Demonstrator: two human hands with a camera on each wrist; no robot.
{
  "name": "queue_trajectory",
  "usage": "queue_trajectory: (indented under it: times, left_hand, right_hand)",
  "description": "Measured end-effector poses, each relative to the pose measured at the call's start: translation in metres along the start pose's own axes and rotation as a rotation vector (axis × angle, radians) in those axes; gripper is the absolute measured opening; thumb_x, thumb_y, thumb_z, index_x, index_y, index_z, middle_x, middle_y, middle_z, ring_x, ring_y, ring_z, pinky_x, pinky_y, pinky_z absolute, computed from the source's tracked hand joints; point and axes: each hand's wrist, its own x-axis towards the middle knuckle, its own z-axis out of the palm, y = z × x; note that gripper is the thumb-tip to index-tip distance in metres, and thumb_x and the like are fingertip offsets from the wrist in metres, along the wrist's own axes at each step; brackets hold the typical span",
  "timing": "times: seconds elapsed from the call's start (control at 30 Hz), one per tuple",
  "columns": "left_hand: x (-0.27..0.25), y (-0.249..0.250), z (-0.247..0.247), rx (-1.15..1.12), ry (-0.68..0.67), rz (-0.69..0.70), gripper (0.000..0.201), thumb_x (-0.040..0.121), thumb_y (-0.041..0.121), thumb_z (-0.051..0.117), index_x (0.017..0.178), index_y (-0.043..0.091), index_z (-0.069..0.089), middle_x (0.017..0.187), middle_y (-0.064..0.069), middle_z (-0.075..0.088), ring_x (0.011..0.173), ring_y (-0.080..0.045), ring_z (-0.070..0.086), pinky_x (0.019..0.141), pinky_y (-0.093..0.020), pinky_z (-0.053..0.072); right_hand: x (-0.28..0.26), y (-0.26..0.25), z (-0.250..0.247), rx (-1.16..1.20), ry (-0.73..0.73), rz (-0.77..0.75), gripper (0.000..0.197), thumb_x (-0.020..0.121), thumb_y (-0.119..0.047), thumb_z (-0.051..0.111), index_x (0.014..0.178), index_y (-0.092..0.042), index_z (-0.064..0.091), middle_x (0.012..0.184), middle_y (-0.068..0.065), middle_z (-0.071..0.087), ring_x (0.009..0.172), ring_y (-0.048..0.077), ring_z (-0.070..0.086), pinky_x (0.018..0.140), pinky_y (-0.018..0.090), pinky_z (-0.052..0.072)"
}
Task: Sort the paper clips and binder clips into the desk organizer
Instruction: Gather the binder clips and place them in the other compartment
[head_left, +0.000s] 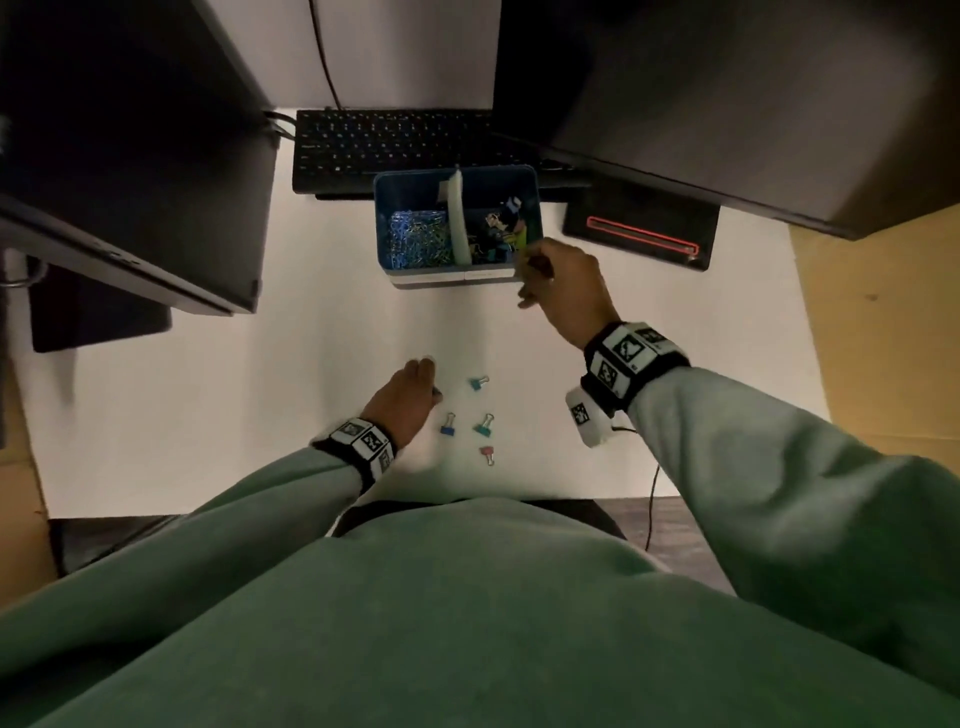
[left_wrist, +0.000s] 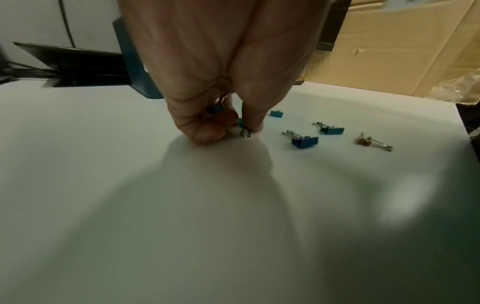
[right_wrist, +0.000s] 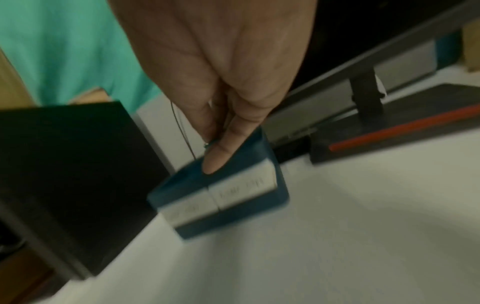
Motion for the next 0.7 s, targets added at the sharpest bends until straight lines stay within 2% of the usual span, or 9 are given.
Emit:
queue_trajectory:
  times: [0.07, 0.13, 0.23, 0.33, 0.4, 0.5, 0.57, 0.63, 0.7]
  left_hand:
    - [-0.001, 0.004, -0.002, -0.003, -0.010, -0.001, 0.032, 0.097, 0.022, 0.046, 0.119, -0.001, 0.042, 0.110, -0.020, 0.052, 0.097, -0.036, 0.056, 0.080, -0.042, 0.045]
    - [-0.001, 0.013, -0.011, -0.048, 0.021, 0.019, 0.028, 0.098, 0.022, 0.047, 0.113, -0.002, 0.045, 0.107, -0.020, 0.054, 0.094, -0.034, 0.057, 0.078, -0.038, 0.043]
    - [0.009, 0.043, -0.050, -0.227, 0.214, 0.060, 0.024, 0.097, 0.022, 0.051, 0.105, 0.000, 0.049, 0.097, -0.014, 0.056, 0.085, -0.026, 0.055, 0.073, -0.029, 0.038]
    - [0.041, 0.082, -0.106, -0.363, 0.360, 0.105, 0.023, 0.098, 0.025, 0.050, 0.107, 0.004, 0.049, 0.090, -0.006, 0.055, 0.074, -0.014, 0.051, 0.066, -0.026, 0.040]
    - [0.065, 0.100, -0.133, -0.360, 0.387, 0.141, 0.022, 0.098, 0.025, 0.050, 0.109, 0.006, 0.050, 0.099, -0.008, 0.058, 0.085, -0.016, 0.056, 0.074, -0.028, 0.048]
    - [0.082, 0.110, -0.148, -0.269, 0.342, 0.153, 0.038, 0.095, 0.020, 0.056, 0.129, 0.008, 0.045, 0.127, -0.015, 0.049, 0.112, -0.021, 0.053, 0.101, -0.038, 0.046]
    - [0.072, 0.104, -0.140, -0.187, 0.375, 0.169, 0.055, 0.090, 0.016, 0.062, 0.139, 0.013, 0.037, 0.140, -0.015, 0.036, 0.125, -0.025, 0.045, 0.107, -0.037, 0.041]
    - [0.049, 0.089, -0.118, -0.173, 0.437, 0.193, 0.044, 0.089, 0.016, 0.063, 0.129, 0.014, 0.045, 0.132, -0.012, 0.042, 0.118, -0.025, 0.050, 0.100, -0.036, 0.046]
    - [0.020, 0.067, -0.081, -0.153, 0.327, 0.150, 0.025, 0.089, 0.023, 0.062, 0.110, 0.015, 0.050, 0.112, -0.007, 0.051, 0.098, -0.023, 0.058, 0.083, -0.036, 0.051]
  right_hand:
    - [0.024, -0.011, -0.007, -0.155, 0.050, -0.091, 0.018, 0.093, -0.007, 0.055, 0.109, -0.005, 0.064, 0.094, 0.010, 0.067, 0.079, 0.020, 0.065, 0.075, 0.039, 0.059]
    - [0.031, -0.012, -0.005, -0.460, 0.069, -0.198, 0.025, 0.092, -0.010, 0.057, 0.117, -0.009, 0.061, 0.112, 0.012, 0.062, 0.095, 0.025, 0.062, 0.082, 0.034, 0.054]
    - [0.007, 0.000, 0.006, -0.633, 0.102, -0.352, 0.025, 0.091, -0.015, 0.058, 0.116, -0.012, 0.057, 0.121, 0.011, 0.054, 0.098, 0.028, 0.060, 0.076, 0.034, 0.051]
    - [-0.031, 0.029, 0.030, -0.709, -0.289, -0.226, 0.029, 0.092, -0.022, 0.060, 0.119, -0.015, 0.054, 0.119, 0.008, 0.053, 0.097, 0.027, 0.061, 0.081, 0.035, 0.051]
    - [-0.045, 0.049, 0.049, -0.767, -0.468, -0.147, 0.036, 0.092, -0.024, 0.060, 0.125, -0.014, 0.050, 0.120, 0.009, 0.050, 0.098, 0.028, 0.060, 0.084, 0.038, 0.051]
    - [-0.047, 0.064, 0.072, -0.738, -0.470, -0.099, 0.040, 0.091, -0.018, 0.061, 0.128, -0.012, 0.048, 0.119, 0.012, 0.050, 0.097, 0.030, 0.060, 0.082, 0.038, 0.050]
    - [-0.045, 0.070, 0.082, -0.787, -0.466, -0.140, 0.030, 0.092, -0.014, 0.058, 0.119, -0.006, 0.050, 0.115, 0.014, 0.049, 0.093, 0.033, 0.060, 0.080, 0.041, 0.051]
    - [-0.046, 0.074, 0.085, -0.839, -0.477, -0.159, 0.026, 0.094, -0.015, 0.055, 0.116, -0.003, 0.049, 0.114, 0.016, 0.049, 0.092, 0.034, 0.060, 0.079, 0.043, 0.052]
    - [-0.046, 0.079, 0.083, -0.856, -0.476, -0.129, 0.034, 0.095, -0.019, 0.054, 0.122, -0.001, 0.046, 0.119, 0.017, 0.049, 0.096, 0.035, 0.061, 0.082, 0.043, 0.050]
